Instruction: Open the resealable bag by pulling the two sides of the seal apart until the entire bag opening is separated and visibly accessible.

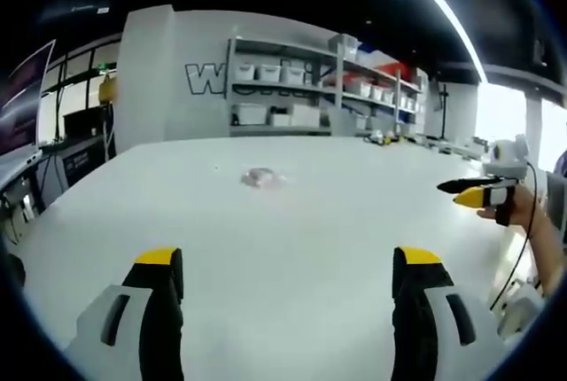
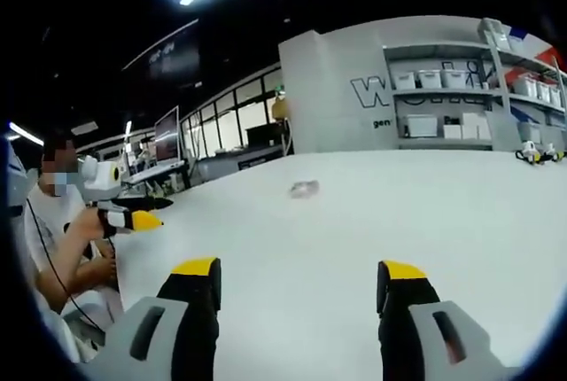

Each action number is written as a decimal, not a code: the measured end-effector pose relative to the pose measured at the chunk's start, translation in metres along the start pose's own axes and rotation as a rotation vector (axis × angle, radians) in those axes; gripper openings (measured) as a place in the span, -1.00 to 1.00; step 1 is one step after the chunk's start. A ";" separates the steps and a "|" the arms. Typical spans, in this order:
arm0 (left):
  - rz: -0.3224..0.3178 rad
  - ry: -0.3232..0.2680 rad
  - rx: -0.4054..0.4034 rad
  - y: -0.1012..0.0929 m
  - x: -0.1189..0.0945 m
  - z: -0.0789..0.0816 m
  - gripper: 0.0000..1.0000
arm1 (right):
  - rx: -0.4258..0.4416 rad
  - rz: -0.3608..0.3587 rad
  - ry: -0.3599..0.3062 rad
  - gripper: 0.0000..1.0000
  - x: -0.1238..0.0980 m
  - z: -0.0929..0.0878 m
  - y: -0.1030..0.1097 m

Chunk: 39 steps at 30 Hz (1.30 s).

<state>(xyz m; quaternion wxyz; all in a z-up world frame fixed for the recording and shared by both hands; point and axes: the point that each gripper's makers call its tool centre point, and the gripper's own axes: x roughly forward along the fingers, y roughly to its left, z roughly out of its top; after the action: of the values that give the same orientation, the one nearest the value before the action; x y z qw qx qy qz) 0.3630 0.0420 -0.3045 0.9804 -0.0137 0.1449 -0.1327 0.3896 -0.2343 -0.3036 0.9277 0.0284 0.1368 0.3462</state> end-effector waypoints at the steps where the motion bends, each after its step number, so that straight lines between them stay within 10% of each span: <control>1: -0.002 0.000 -0.001 0.000 0.000 0.000 0.96 | -0.004 0.000 0.003 0.44 0.001 0.000 0.000; 39: -0.012 0.002 0.017 -0.004 -0.001 0.002 0.94 | -0.068 0.072 0.011 0.37 0.032 0.026 0.014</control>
<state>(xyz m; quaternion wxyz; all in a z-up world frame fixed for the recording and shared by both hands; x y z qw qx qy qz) 0.3620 0.0384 -0.3023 0.9795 -0.0062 0.1447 -0.1397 0.4109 -0.2021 -0.2843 0.9144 -0.0002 0.1289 0.3838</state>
